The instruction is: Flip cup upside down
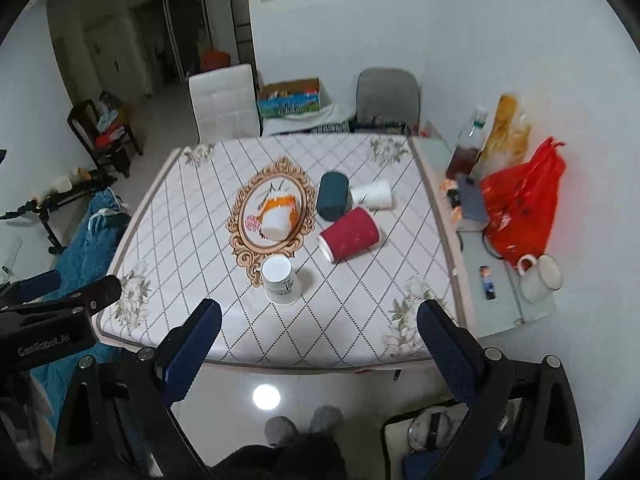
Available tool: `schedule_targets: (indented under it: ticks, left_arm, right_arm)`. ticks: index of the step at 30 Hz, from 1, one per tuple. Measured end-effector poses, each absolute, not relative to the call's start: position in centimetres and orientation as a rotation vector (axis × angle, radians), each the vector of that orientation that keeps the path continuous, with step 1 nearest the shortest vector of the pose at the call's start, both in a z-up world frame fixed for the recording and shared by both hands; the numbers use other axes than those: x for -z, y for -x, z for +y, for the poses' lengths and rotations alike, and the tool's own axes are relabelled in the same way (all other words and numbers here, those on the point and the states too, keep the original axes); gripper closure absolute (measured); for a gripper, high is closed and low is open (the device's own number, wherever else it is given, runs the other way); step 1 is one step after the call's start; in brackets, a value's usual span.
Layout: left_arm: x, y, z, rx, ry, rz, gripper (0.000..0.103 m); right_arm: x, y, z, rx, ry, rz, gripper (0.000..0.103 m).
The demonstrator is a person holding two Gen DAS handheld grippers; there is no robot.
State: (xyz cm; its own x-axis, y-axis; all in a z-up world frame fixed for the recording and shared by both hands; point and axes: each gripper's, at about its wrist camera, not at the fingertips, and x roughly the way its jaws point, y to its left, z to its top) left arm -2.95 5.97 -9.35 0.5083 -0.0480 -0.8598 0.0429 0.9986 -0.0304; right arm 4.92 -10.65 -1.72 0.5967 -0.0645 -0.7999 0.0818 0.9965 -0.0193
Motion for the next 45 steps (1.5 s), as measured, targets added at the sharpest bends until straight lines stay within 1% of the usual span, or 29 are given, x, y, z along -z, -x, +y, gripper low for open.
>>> schedule_targets:
  ticks: [9,20,29,45]
  left_arm:
    - [4.6,8.2,6.3,0.032,0.033,0.961,0.001]
    - [2.7,11.2,5.4,0.03,0.017,0.933,0.001]
    - [2.0,12.4,4.8,0.036,0.005,0.917,0.001]
    - [1.6,12.6,5.0,0.039,0.001,0.91,0.001]
  right_arm:
    - [-4.2,0.9,-10.5,0.041,-0.016,0.883,0.003]
    - [-8.2,4.2,-10.5,0.021,0.003,0.834,0.003]
    - [-9.0,4.4,-10.5,0.027,-0.003,0.831,0.003]
    - [-8.3,3.1,-10.5,0.028,-0.003,0.857,0.003]
